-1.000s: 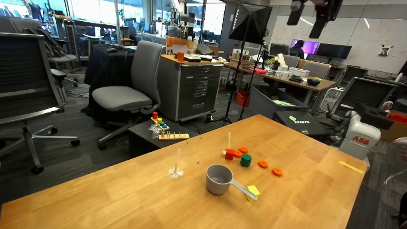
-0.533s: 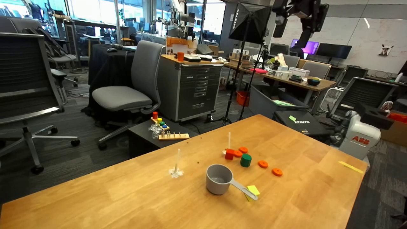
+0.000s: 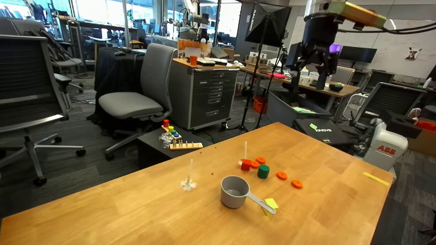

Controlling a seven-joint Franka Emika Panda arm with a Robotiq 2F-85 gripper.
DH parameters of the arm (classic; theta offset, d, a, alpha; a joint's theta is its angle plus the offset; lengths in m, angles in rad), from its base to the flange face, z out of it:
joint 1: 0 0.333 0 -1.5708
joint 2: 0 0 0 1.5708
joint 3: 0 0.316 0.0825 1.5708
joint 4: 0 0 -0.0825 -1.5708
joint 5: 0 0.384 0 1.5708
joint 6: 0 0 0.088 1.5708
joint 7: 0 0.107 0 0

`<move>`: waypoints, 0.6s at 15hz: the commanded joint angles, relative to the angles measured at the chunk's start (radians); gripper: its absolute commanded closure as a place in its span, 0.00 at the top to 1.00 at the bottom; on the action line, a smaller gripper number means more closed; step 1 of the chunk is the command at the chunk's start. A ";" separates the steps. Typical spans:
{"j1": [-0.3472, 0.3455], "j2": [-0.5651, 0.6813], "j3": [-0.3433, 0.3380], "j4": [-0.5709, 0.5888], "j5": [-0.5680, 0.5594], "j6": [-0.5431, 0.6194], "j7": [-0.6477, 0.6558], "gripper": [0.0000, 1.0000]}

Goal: Put the green, red and yellow blocks in the pot

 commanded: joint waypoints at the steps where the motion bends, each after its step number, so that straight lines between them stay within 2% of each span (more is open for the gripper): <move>1: 0.004 0.086 -0.012 0.062 -0.020 -0.038 0.027 1.00; 4: 0.003 0.173 -0.022 0.092 -0.005 -0.024 0.067 1.00; 5: 0.005 0.184 -0.023 0.097 0.010 -0.027 0.098 1.00; 6: 0.003 0.134 -0.017 0.032 -0.002 -0.002 0.046 1.00; 9: 0.004 0.179 -0.020 0.058 -0.001 -0.002 0.075 1.00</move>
